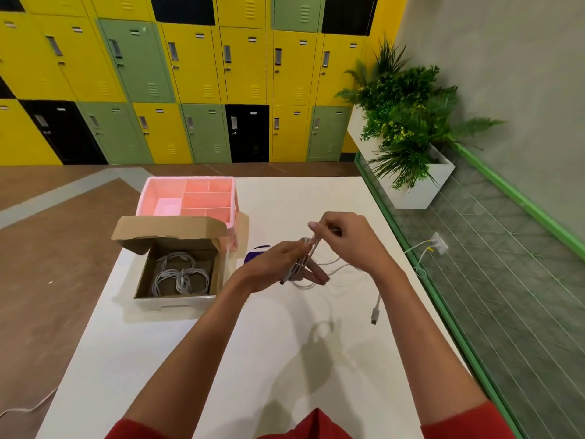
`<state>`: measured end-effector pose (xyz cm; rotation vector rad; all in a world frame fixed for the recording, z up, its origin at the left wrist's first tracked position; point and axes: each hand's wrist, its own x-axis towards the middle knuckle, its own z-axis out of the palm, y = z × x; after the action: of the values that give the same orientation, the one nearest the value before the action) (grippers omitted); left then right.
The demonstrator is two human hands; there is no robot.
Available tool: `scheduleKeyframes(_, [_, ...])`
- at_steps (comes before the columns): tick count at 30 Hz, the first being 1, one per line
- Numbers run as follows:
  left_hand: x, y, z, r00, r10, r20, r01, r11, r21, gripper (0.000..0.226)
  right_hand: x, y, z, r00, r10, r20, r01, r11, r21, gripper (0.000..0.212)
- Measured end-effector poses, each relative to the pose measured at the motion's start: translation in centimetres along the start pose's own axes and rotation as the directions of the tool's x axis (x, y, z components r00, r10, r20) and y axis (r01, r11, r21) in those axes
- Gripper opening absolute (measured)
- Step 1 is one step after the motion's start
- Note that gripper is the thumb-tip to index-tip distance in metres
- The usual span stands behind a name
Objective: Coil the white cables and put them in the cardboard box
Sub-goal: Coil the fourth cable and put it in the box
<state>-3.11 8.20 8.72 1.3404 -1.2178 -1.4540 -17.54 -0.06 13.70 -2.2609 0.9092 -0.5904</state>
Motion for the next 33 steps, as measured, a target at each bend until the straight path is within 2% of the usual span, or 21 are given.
scheduleKeyframes(5, [-0.5,0.7,0.9,0.992,-0.051,0.117,0.060,0.995,-0.077,0.046,0.2,1.0,-0.1,1.000,0.028,0.000,-0.028,0.967,0.254,0.025])
scheduleKeyframes(8, [-0.9,1.4,0.9,0.985,-0.021,0.172,0.060,0.973,-0.221,0.041,0.1,1.7,-0.2,0.999,0.030,0.027,-0.038,0.909,0.416,0.028])
scheduleKeyframes(12, [-1.1,1.5,0.5,0.968,-0.003,0.249,0.099,0.922,-0.374,0.037,-0.1,2.6,0.2,0.998,0.036,0.060,-0.062,0.855,0.514,0.028])
scheduleKeyframes(18, [-0.7,0.5,-0.3,0.936,0.083,0.343,0.140,0.804,-0.578,0.031,-0.7,2.6,1.4,0.995,0.025,0.093,-0.072,0.834,0.547,0.039])
scheduleKeyframes(23, [-0.6,0.3,-0.6,0.907,0.167,0.387,0.175,0.688,-0.705,0.031,-1.0,2.4,1.5,0.990,0.031,0.141,-0.092,0.887,0.453,0.061])
scheduleKeyframes(29, [-0.8,0.1,-1.2,0.883,0.187,0.430,0.225,0.634,-0.740,0.026,-1.1,2.5,2.2,0.989,-0.011,0.149,-0.054,0.905,0.422,0.048])
scheduleKeyframes(31, [-0.8,-0.2,-1.2,0.908,0.131,0.398,0.212,0.674,-0.707,0.027,-0.9,2.3,1.9,0.997,0.000,0.076,-0.032,0.906,0.422,0.031])
scheduleKeyframes(33, [-0.9,-0.3,-0.8,0.935,0.084,0.346,0.170,0.749,-0.641,0.028,-0.5,1.9,1.6,1.000,-0.007,0.017,-0.001,0.899,0.438,0.028])
